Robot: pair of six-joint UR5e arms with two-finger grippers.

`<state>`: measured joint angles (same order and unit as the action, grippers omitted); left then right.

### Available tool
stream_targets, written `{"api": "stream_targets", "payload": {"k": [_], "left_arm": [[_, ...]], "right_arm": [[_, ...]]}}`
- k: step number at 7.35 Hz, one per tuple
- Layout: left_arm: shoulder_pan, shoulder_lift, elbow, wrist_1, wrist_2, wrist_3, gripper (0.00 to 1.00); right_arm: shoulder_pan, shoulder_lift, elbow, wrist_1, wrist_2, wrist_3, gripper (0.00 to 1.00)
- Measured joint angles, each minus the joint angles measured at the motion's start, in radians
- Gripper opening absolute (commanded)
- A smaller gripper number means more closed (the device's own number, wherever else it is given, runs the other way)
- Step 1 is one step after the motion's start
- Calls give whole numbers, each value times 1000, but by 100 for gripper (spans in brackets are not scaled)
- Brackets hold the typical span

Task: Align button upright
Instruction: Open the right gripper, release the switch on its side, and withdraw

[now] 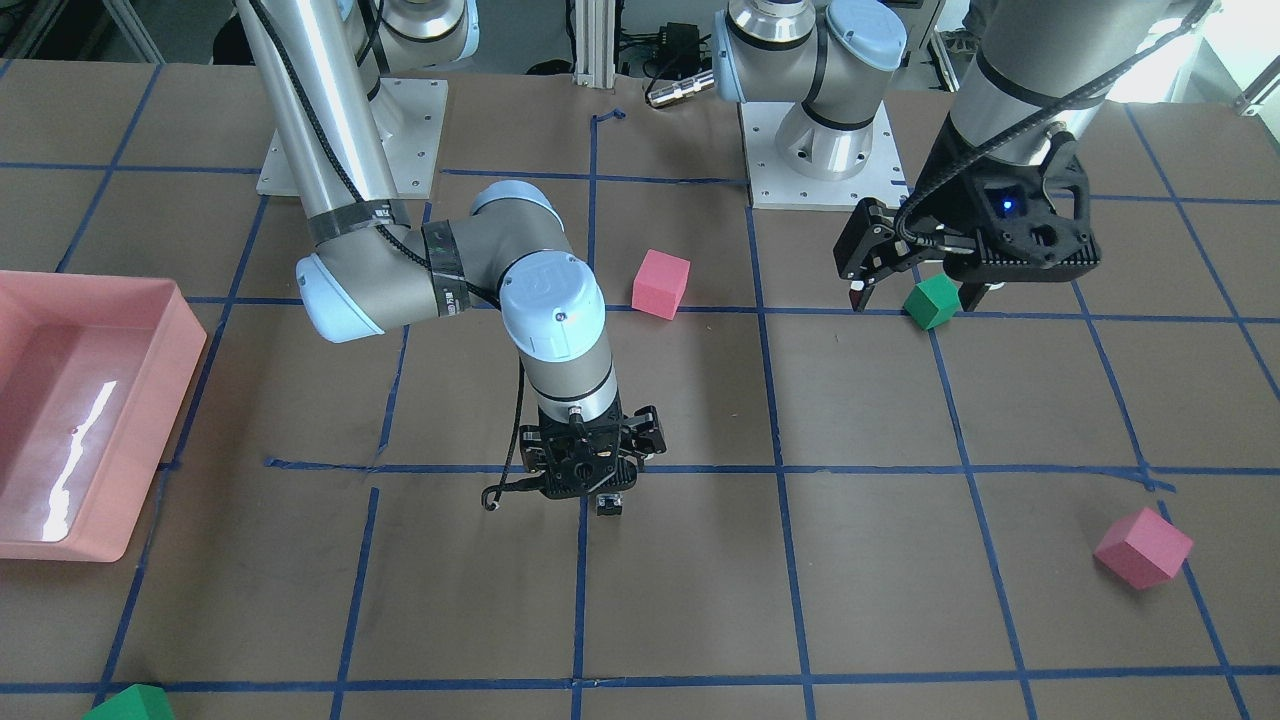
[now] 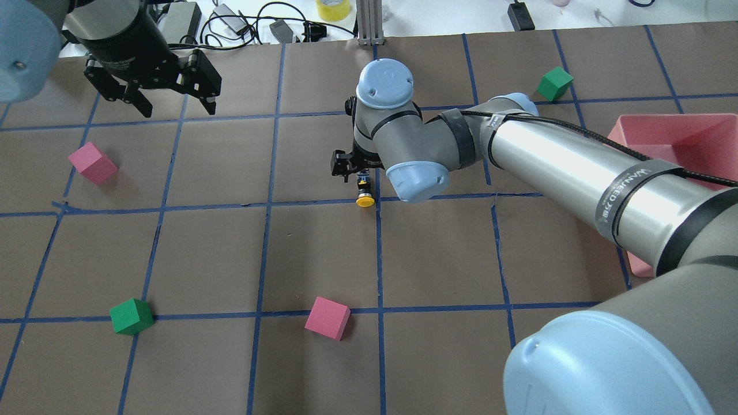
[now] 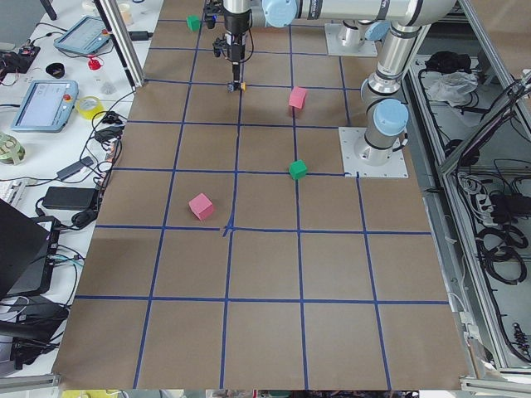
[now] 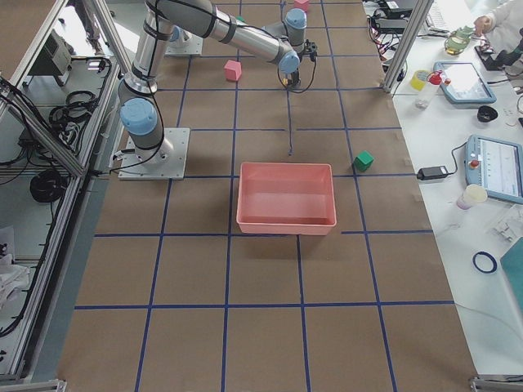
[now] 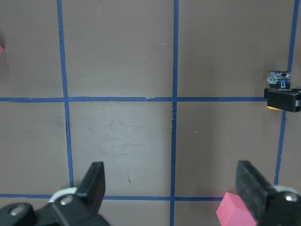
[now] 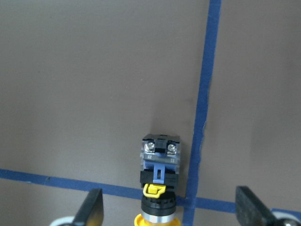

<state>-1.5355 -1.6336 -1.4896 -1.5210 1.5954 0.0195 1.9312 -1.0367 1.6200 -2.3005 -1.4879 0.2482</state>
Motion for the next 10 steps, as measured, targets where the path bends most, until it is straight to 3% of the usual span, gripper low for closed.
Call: {"api": "stream_targets", "payload": {"k": [2, 8, 10], "left_arm": [[0, -2, 0, 2, 0, -1, 100], [4, -7, -4, 3, 0, 2, 100], [8, -16, -8, 45, 0, 25, 100]], "right_arm": [[-18, -76, -3, 65, -47, -43, 100], [-277, -456, -5, 532, -94, -249, 100], [-294, -539, -6, 577, -89, -258, 100]]}}
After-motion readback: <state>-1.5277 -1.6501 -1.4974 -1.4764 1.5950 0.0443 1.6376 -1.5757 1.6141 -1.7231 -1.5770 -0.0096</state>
